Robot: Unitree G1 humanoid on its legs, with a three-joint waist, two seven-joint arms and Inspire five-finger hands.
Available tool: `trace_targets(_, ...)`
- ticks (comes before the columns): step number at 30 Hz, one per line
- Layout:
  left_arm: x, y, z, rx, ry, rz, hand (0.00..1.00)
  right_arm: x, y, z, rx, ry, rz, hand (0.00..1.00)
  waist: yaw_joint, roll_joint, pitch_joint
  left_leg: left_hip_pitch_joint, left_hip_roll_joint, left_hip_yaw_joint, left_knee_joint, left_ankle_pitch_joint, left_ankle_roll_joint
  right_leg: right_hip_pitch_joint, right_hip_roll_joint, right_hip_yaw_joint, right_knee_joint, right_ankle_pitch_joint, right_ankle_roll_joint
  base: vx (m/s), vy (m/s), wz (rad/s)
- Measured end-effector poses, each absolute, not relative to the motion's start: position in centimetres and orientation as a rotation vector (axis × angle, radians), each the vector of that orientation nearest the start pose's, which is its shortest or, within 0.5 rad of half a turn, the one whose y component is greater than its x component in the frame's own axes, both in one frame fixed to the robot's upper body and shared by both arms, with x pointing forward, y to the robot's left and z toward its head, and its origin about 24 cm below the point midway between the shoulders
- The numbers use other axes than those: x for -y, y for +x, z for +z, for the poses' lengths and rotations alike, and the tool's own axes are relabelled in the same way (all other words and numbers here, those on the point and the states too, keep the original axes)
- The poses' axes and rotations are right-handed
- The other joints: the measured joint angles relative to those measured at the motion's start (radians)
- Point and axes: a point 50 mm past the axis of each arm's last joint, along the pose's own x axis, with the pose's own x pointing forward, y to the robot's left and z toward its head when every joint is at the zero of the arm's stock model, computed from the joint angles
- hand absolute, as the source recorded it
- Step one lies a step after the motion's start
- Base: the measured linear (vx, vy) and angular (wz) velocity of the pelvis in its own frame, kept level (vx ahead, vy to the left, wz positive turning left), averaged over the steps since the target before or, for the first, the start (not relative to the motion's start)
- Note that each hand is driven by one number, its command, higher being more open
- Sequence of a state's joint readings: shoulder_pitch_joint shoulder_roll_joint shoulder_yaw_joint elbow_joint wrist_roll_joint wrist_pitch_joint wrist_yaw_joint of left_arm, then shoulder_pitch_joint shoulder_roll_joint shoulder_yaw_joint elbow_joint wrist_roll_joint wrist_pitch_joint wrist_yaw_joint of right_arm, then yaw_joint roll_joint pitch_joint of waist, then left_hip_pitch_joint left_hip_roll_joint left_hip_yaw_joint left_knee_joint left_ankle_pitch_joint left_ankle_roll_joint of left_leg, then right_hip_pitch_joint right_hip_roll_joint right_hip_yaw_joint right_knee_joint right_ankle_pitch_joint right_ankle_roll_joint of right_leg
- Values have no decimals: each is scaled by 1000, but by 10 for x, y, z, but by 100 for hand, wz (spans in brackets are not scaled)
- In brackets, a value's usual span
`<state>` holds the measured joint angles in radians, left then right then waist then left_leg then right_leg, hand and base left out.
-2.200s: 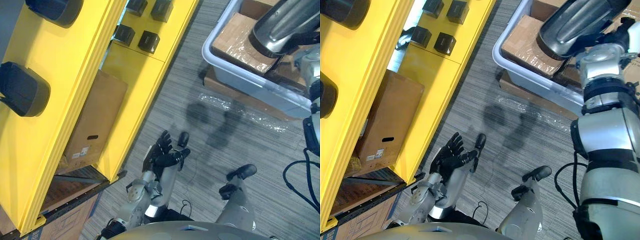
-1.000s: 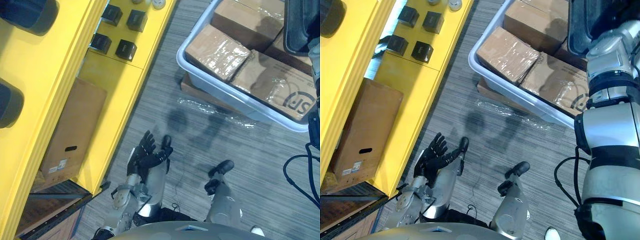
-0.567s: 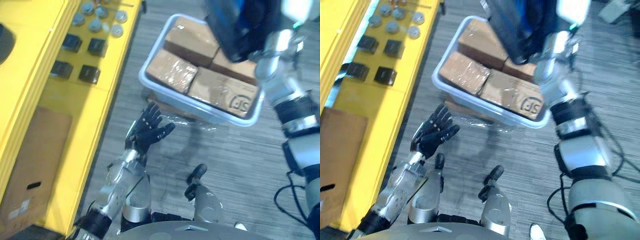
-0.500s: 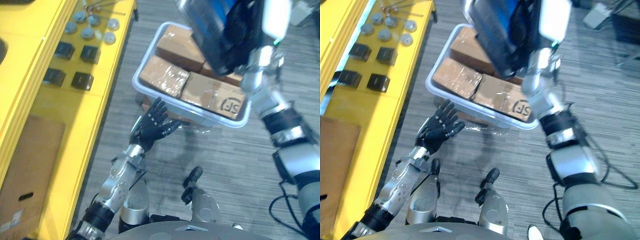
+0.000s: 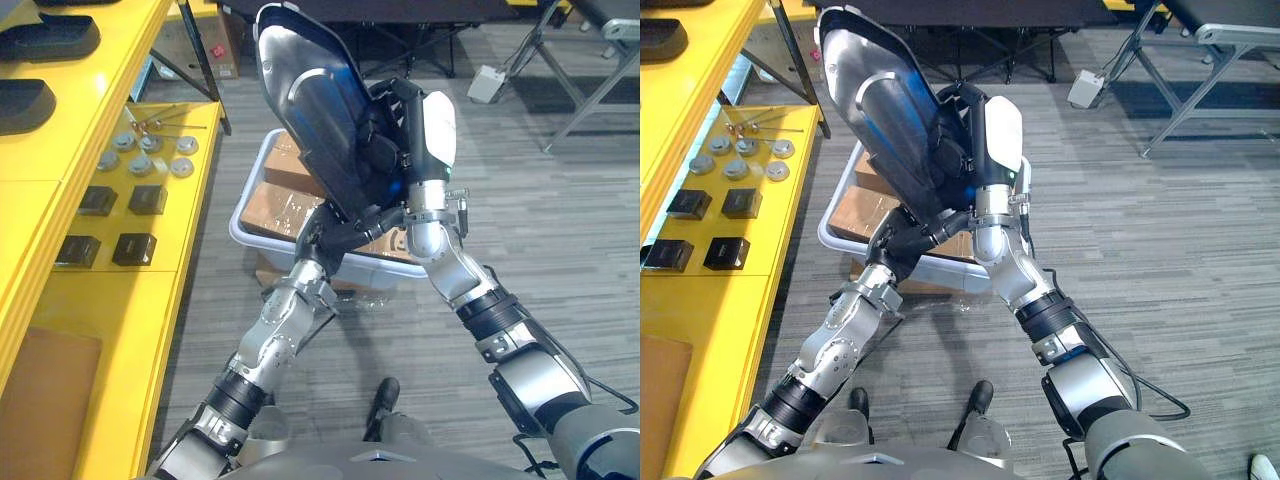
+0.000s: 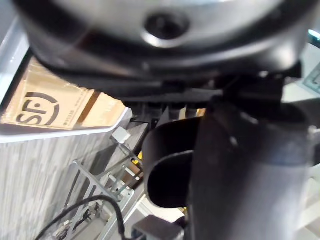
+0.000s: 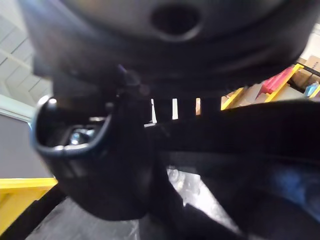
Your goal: Walk over and take three plastic housings, then place them on the shelf
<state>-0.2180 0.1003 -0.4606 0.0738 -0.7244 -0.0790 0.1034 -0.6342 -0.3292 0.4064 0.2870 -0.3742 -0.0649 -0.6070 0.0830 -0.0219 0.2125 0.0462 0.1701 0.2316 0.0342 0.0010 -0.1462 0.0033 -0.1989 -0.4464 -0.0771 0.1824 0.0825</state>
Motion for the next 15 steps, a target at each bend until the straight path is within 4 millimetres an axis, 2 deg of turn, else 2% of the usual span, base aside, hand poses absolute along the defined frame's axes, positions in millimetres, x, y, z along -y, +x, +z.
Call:
trace_targets(4,-53,263,65,-44,-539,-361,100,109,335,150,610,-674,-180,0,-2,7,-39,3,0,6,2,-1,-1,0,0,4,-1,2,0,-11,12,-4)
trace_targets(9,-53,261,65,-64,-536,-325,100,113,333,139,563,-659,-174,0,-4,20,-60,11,0,9,2,-1,-1,3,1,8,-1,4,-2,-3,10,-4)
trace_targets(11,-54,264,67,-73,-574,-244,100,97,324,123,544,-652,-95,0,-18,21,-78,16,2,11,0,-3,-3,4,3,11,-1,4,-2,9,10,-5)
trace_targets(15,-65,265,62,-83,-586,-172,100,89,320,117,524,-619,-82,0,-9,22,-86,16,6,12,0,-4,-5,4,7,10,-1,4,-2,4,2,-1)
